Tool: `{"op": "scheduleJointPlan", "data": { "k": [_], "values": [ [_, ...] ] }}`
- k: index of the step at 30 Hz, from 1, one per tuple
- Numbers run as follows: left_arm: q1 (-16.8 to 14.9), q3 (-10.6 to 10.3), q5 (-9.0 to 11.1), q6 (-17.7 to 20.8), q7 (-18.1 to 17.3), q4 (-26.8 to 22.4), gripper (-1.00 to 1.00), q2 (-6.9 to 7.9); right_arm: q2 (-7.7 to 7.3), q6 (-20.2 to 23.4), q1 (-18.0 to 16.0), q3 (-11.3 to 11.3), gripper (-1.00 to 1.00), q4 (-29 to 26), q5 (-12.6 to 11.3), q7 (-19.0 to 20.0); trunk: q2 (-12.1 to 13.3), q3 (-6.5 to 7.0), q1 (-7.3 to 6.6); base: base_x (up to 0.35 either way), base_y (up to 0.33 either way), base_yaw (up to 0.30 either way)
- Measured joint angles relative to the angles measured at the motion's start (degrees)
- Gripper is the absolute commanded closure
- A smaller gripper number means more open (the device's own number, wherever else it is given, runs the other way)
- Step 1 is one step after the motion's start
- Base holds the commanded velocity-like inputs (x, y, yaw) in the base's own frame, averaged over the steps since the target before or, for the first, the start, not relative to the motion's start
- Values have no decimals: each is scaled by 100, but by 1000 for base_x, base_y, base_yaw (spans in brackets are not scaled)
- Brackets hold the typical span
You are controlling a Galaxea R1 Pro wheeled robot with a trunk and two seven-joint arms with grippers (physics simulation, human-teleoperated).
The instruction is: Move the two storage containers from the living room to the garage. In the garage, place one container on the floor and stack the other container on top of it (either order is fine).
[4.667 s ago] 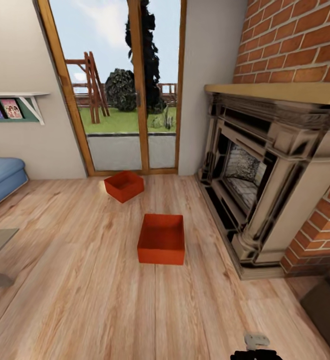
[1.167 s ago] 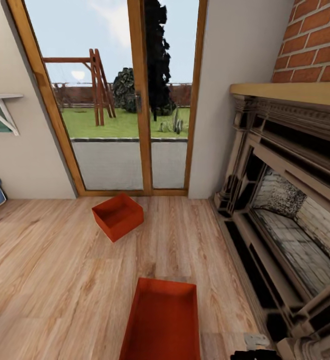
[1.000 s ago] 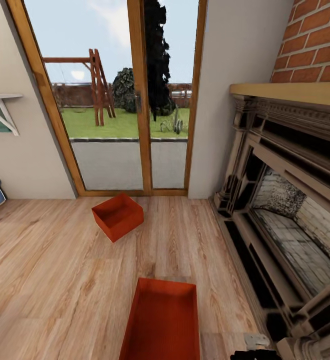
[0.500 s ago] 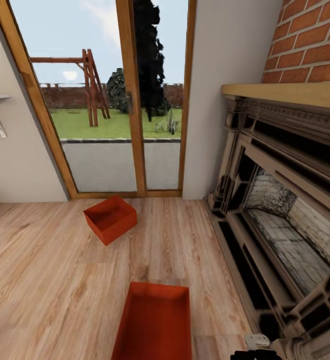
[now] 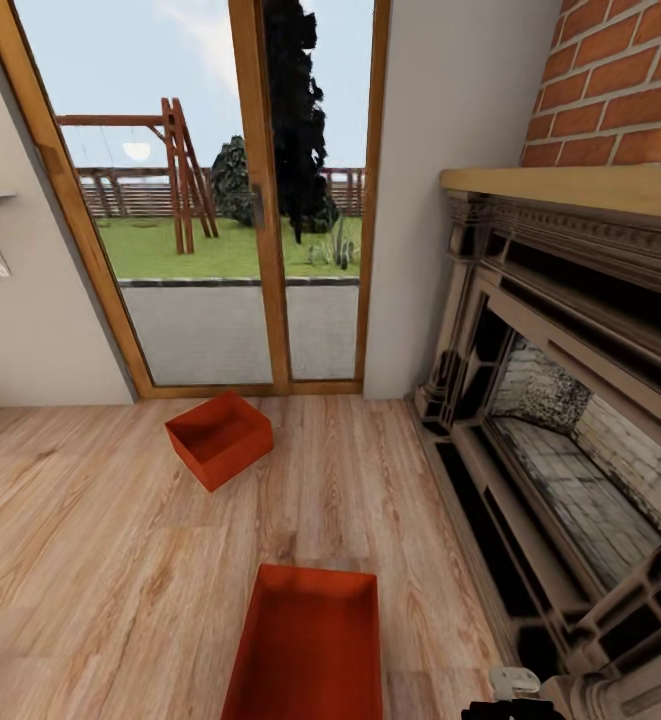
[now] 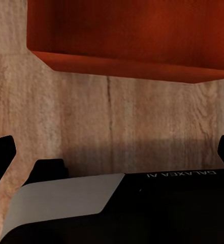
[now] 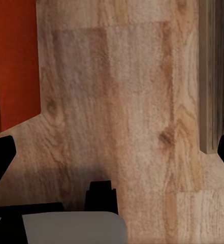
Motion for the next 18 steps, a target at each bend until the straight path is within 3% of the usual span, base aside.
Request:
{"op": "scheduleJointPlan", "data": {
  "k": [13,18],
  "values": [
    [0,0,13,-1,-38,-16,-100,7,-1,0,0,5,-100,0,0,0,0,15,0,0,1,-58],
    [1,0,13,-1,-54,-16,-100,15,0,-1,0,6,-100,0,0,2,0,15,0,0,226,-2]
  ]
}}
